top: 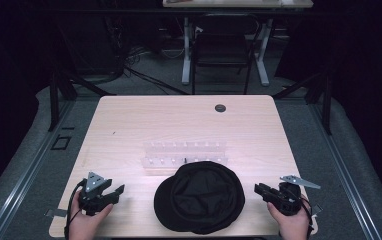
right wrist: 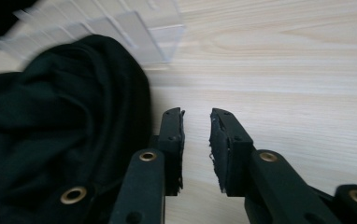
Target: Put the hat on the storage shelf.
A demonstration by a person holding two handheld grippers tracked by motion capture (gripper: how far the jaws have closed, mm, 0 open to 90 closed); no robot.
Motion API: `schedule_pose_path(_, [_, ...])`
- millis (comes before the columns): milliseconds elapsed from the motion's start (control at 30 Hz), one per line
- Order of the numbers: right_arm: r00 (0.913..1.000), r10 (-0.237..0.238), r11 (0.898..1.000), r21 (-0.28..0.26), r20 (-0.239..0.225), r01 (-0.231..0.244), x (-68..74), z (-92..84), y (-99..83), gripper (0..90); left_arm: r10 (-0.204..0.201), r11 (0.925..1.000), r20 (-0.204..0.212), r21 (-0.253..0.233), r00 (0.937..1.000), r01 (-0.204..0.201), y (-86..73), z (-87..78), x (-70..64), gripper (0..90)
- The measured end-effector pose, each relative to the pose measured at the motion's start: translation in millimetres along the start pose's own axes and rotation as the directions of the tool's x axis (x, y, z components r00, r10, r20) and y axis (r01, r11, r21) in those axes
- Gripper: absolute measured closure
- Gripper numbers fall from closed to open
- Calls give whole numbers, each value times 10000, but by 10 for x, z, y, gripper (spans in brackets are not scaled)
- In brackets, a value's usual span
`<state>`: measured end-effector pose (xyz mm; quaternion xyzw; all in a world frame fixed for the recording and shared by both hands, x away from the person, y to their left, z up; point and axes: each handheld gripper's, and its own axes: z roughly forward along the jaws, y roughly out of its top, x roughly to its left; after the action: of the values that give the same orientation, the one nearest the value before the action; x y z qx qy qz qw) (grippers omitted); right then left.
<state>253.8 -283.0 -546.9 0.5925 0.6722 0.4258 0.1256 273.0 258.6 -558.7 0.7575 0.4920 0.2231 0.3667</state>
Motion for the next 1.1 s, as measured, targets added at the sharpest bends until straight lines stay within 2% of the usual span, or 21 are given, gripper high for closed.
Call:
schedule_pose_path(67, [9968, -622, 9979, 182, 501, 614, 39, 10, -3, 651, 13, 9999, 17, -108, 10000, -12, 8, -14, -20, 465])
schedule_pose_path(100, [9968, -622, 9979, 182, 501, 614, 39, 10, -3, 651, 13, 9999, 17, -108, 10000, -12, 8, -14, -20, 465])
schedule_pose_path(133, [9872, -1129, 9933, 364, 1122, 1095, 77, 33, -14, 596, -61, 9999, 81, -125, 9999, 62, 18, -28, -37, 466])
schedule_pose_path(167, [9872, -1129, 9933, 364, 1122, 1095, 77, 33, -14, 596, -61, 9999, 81, -125, 9999, 62, 18, -28, -37, 465])
schedule_pose_path(200, [9802, -1414, 9895, 486, 1387, 1359, 108, 51, -18, 620, -33, 9998, 71, -194, 10000, 34, 22, -33, -50, 466])
schedule_pose_path(267, [9802, -1468, 9882, 635, 1326, 1394, 136, 50, 2, 614, 92, 9996, 115, -270, 9999, -89, 28, -37, -65, 469])
schedule_pose_path(333, [9743, -1703, 9844, 694, 1473, 1616, 170, 51, 32, 604, 225, 9995, 230, -240, 9995, -219, 33, -32, -74, 469])
schedule_pose_path(500, [9761, -1671, 9830, 995, 1391, 1541, 220, 48, 97, 584, 283, 9995, 375, -182, 9989, -277, 34, -35, -91, 482])
schedule_pose_path(533, [9732, -1826, 9784, 1237, 1398, 1658, 246, 49, 128, 569, 214, 9997, 390, -96, 9990, -210, 31, -39, -106, 487])
schedule_pose_path(567, [9732, -1826, 9784, 1237, 1398, 1658, 246, 49, 128, 569, 214, 9997, 390, -96, 9990, -210, 31, -39, -106, 491])
schedule_pose_path(600, [9719, -1969, 9729, 1485, 1287, 1775, 258, 52, 155, 567, 146, 9998, 366, -104, 9992, -142, 25, -35, -119, 491])
schedule_pose_path(733, [9676, -2198, 9662, 1645, 1242, 1984, 271, 45, 218, 556, 130, 9999, 394, 3, 9991, -130, 28, -22, -127, 503])
schedule_pose_path(800, [9708, -2068, 9673, 1743, 1214, 1843, 274, 38, 239, 562, 130, 9999, 395, 13, 9991, -131, 29, -23, -128, 507])
schedule_pose_path(867, [9800, -1597, 9700, 2035, 1191, 1333, 280, 17, 311, 597, 114, 9999, 415, -42, 9991, -112, 30, -31, -130, 511])
schedule_pose_path(967, [9825, -1560, 9720, 1929, 1016, 1344, 277, 11, 349, 613, 88, 10000, 446, -24, 9990, -87, 32, -38, -126, 511])
schedule_pose_path(1000, [9864, -1442, 9741, 1870, 790, 1274, 279, 12, 405, 621, 21, 10000, 405, -53, 9992, -19, 34, -37, -125, 511])
schedule_pose_path(1100, [9888, -1357, 9725, 1990, 622, 1210, 293, 15, 460, 632, -119, 9999, 418, -101, 9991, 123, 44, -30, -114, 510])
